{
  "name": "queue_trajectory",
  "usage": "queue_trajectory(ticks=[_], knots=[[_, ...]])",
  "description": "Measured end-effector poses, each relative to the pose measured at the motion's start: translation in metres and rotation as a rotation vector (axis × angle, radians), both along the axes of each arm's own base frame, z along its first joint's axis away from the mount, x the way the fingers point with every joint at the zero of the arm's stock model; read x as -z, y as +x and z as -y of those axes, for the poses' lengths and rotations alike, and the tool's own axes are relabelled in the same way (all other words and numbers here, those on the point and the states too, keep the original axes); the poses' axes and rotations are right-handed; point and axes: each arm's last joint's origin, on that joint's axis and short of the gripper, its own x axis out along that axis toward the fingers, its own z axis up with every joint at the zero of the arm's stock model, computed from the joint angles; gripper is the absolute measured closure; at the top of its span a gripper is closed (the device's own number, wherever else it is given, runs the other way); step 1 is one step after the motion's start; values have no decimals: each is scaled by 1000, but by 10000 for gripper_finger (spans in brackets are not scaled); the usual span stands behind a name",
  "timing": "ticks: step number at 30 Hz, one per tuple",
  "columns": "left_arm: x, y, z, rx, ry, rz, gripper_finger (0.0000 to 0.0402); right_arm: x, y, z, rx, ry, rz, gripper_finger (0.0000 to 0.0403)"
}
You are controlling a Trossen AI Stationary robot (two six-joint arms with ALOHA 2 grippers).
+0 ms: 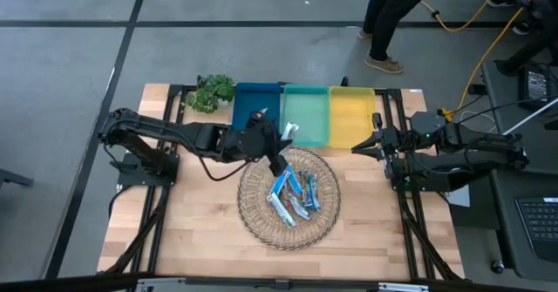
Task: Pick and place Granola Bars by type
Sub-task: Put the yellow granola bar into the blue bin
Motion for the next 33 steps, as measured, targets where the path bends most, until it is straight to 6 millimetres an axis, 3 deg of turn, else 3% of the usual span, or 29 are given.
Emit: queue_trajectory(ticks=[8,16,25,33], knots=[[-6,3,-12,0,-17,56,357,0,0,0,1,0,0,370],[-9,0,-45,-108,-83,93,357,0,0,0,1,0,0,370],[-7,-5,-82,-79,-65,22,357,0,0,0,2,0,0,370],[5,-18,-115,-130,-27,-157,357,0,0,0,2,0,0,370]])
